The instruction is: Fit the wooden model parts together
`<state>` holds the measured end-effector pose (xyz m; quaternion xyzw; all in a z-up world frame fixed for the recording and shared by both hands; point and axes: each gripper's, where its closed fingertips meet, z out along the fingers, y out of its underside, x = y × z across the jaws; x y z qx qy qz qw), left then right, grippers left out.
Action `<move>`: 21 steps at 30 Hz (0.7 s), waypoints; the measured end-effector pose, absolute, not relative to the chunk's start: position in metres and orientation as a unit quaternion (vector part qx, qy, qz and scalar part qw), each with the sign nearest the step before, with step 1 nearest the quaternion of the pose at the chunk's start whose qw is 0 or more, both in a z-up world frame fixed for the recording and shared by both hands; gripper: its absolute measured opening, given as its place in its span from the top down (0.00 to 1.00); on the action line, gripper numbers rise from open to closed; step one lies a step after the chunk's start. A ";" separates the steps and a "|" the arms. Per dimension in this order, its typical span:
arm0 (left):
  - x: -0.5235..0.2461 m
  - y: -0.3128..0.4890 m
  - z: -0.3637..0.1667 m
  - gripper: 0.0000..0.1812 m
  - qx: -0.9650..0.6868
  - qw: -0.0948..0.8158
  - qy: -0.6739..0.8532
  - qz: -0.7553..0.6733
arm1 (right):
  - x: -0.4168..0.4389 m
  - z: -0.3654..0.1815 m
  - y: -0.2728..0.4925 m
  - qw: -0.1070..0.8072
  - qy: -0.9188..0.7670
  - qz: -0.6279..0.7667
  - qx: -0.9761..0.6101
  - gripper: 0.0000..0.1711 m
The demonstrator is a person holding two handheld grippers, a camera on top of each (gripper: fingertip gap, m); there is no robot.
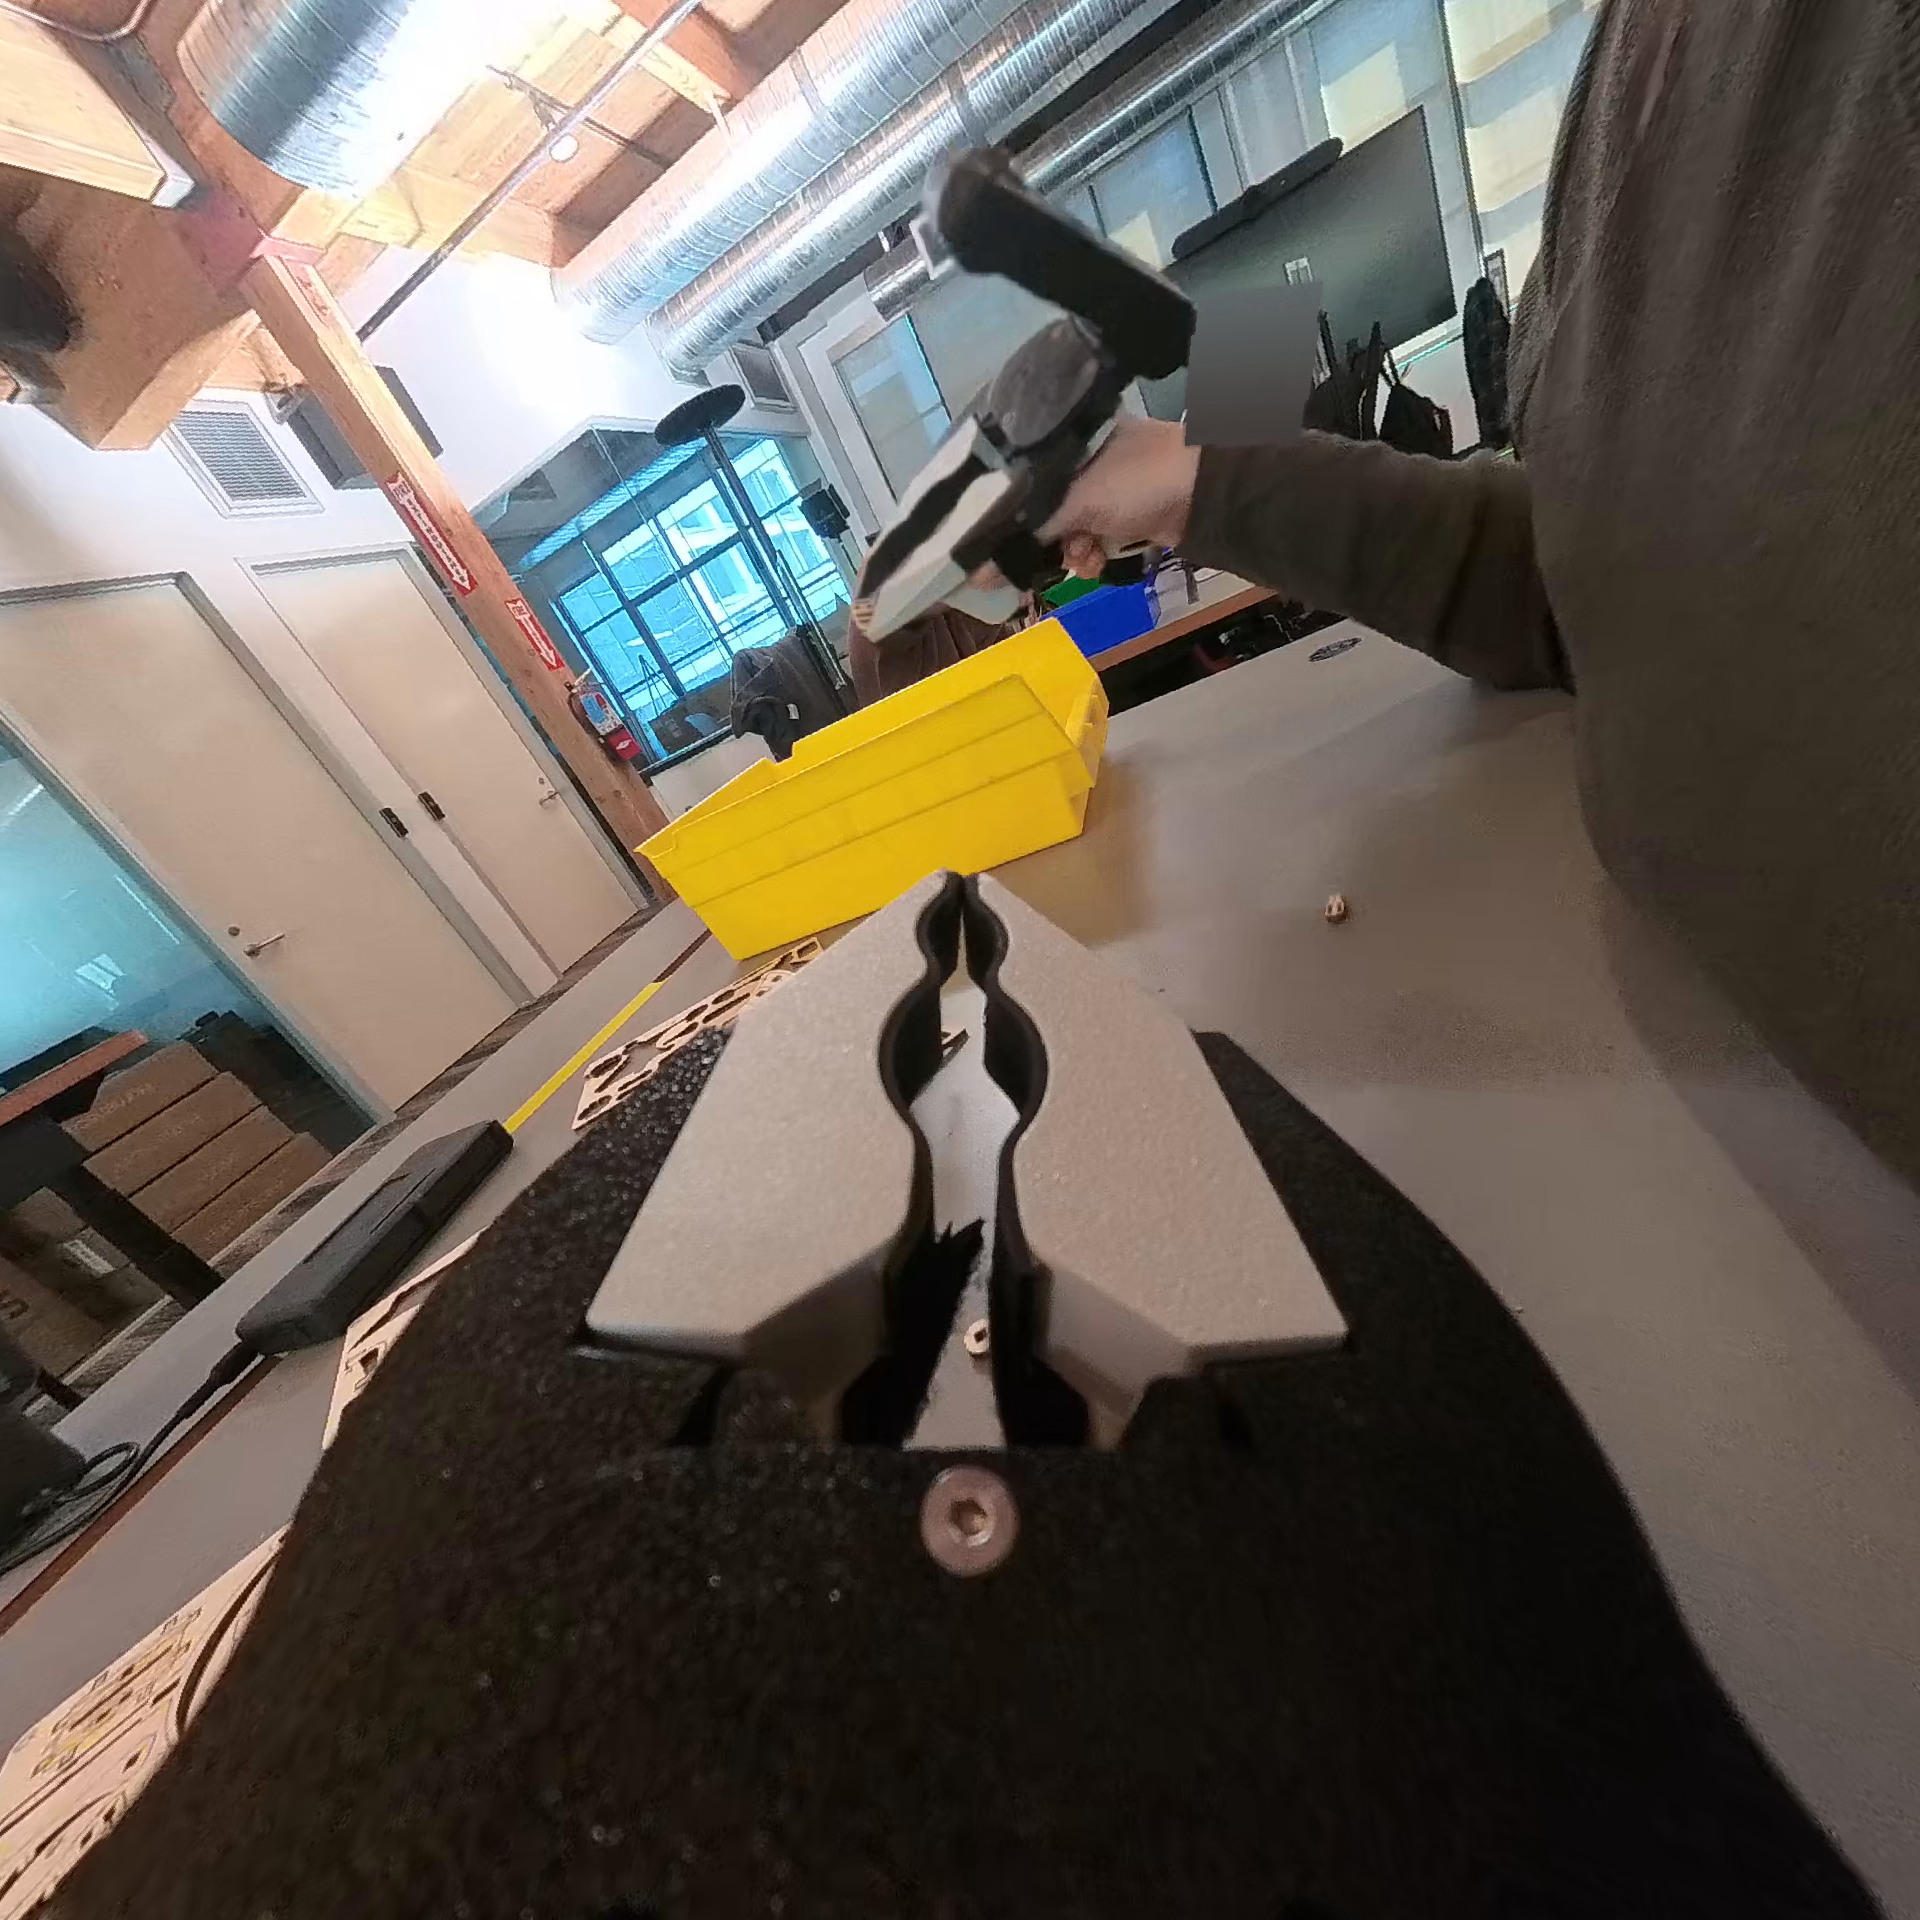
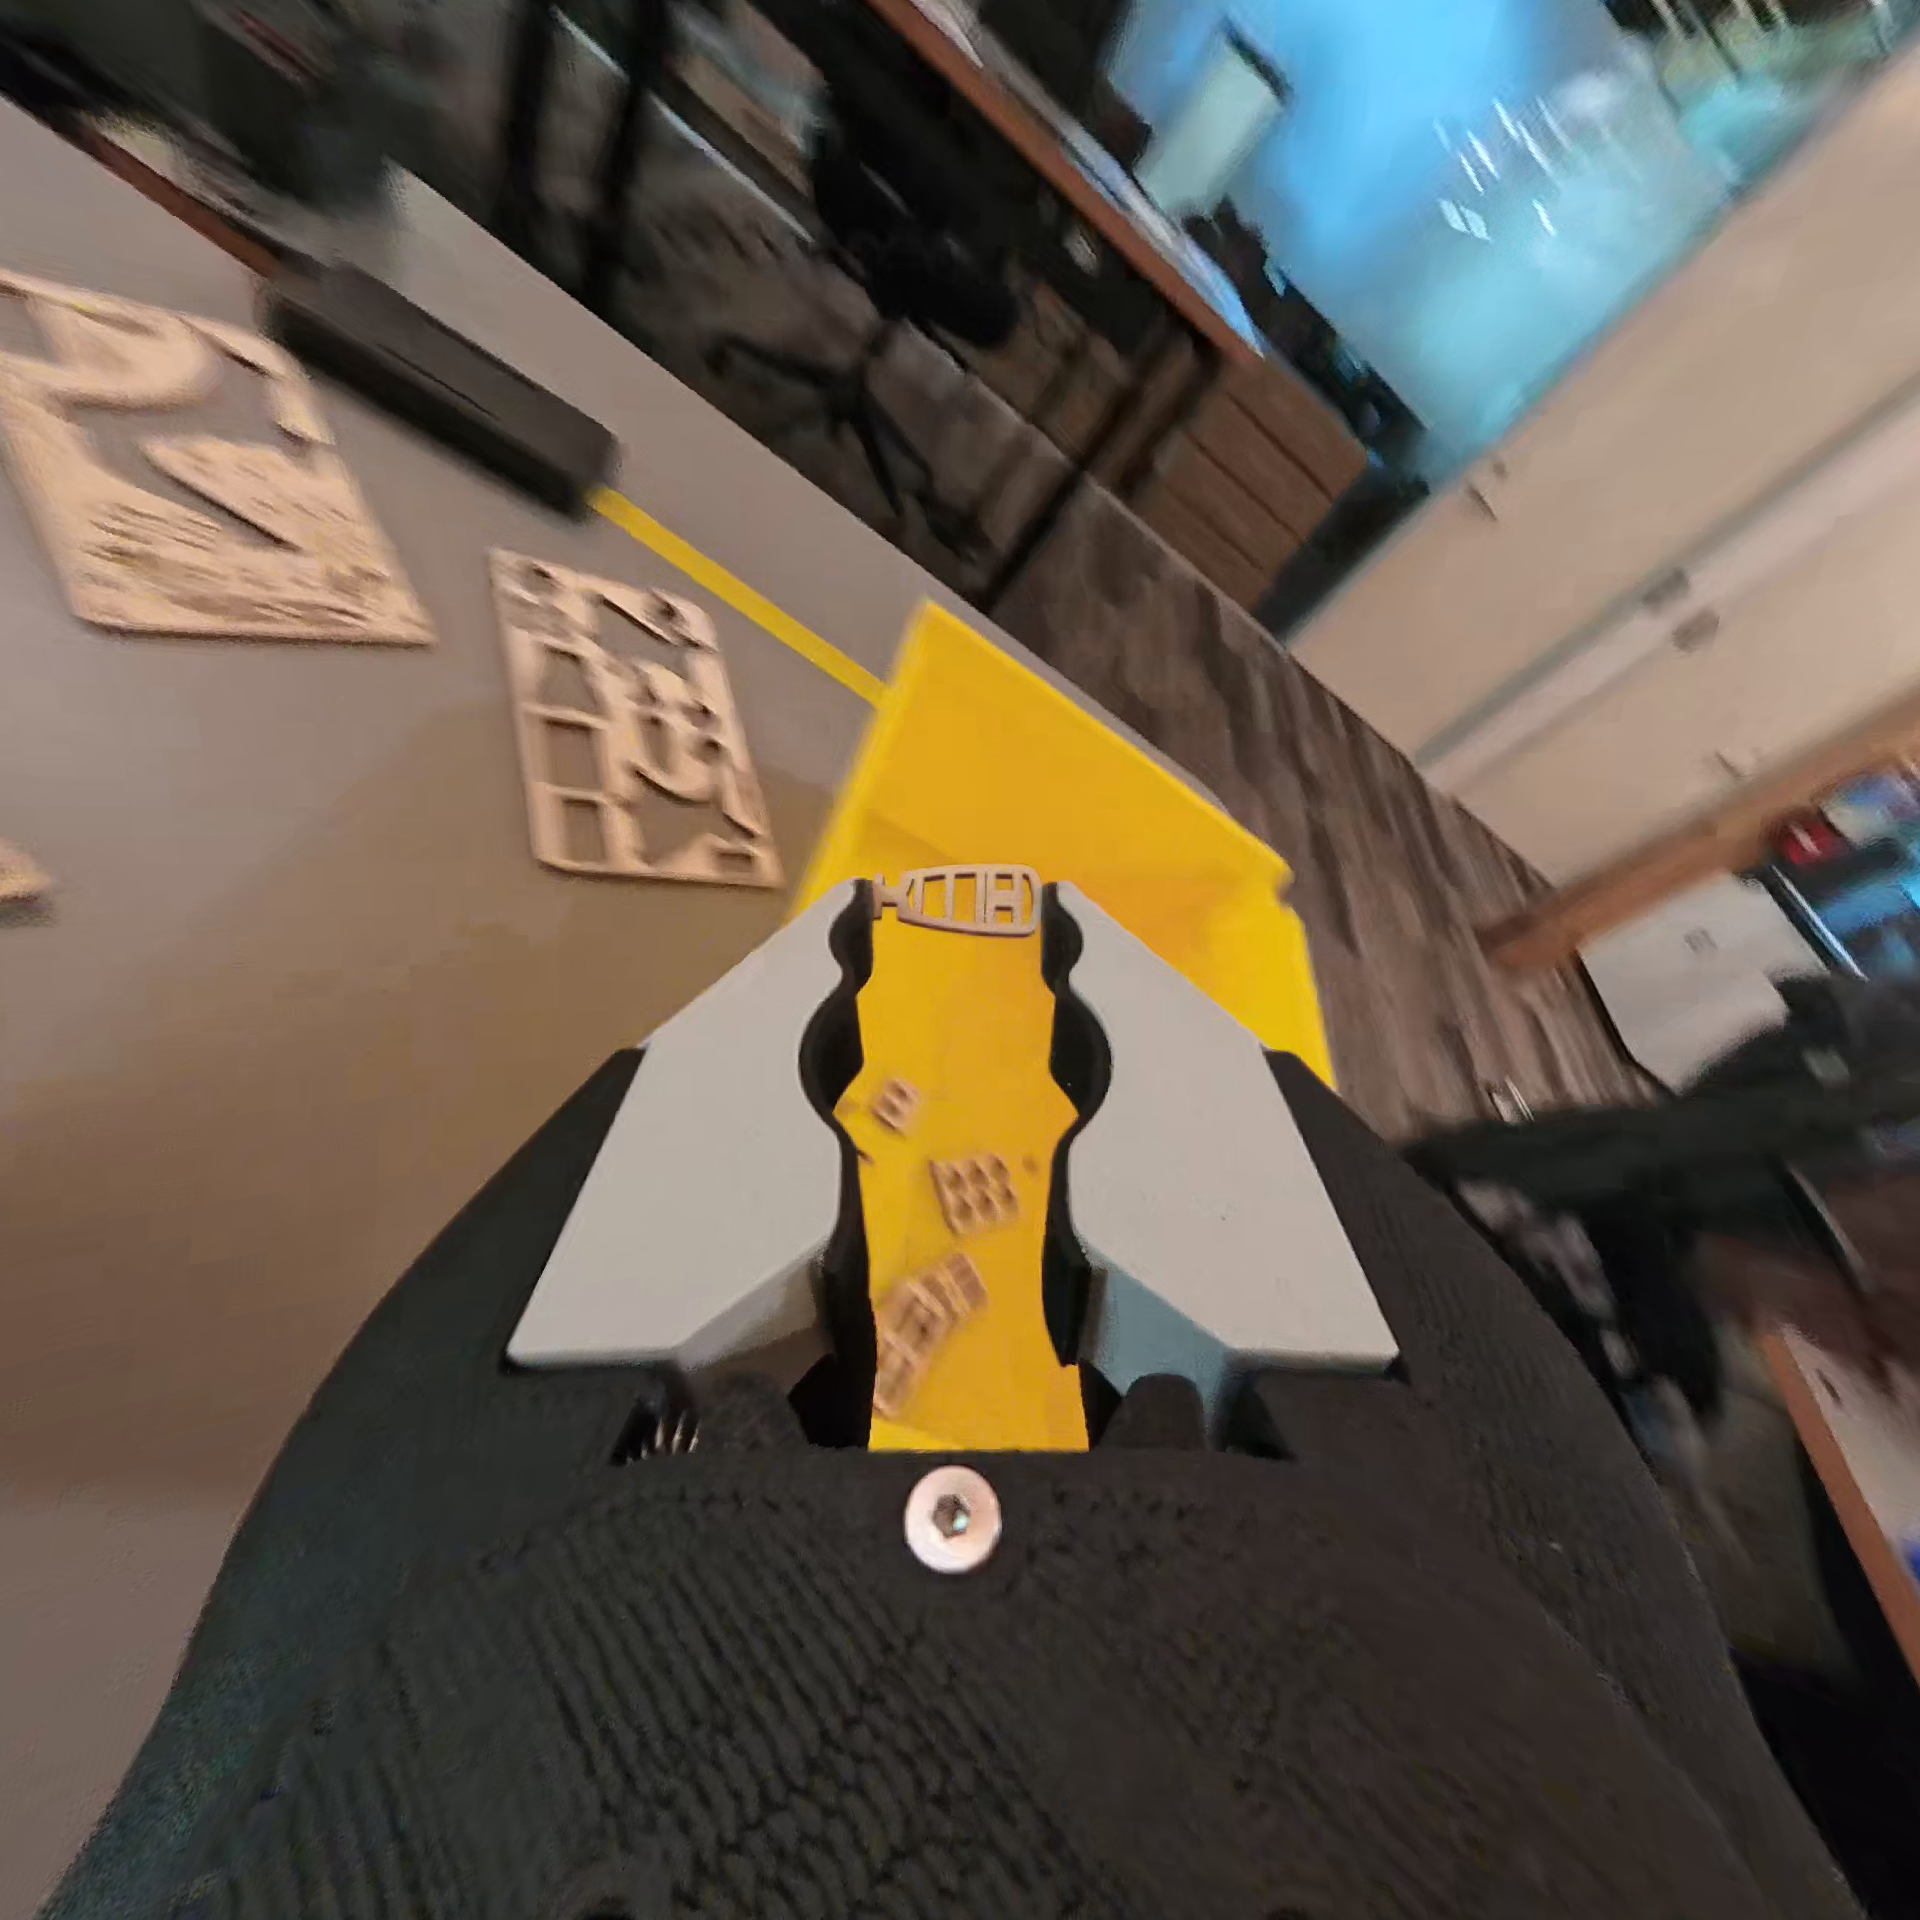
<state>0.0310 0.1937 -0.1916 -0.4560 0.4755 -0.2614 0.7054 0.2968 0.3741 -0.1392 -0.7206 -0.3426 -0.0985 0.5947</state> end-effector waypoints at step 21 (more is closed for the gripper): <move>0.031 0.193 -0.192 1.00 -0.457 0.704 0.476 -0.262 | 0.170 -0.201 0.309 0.514 -0.607 0.025 -0.606 0.82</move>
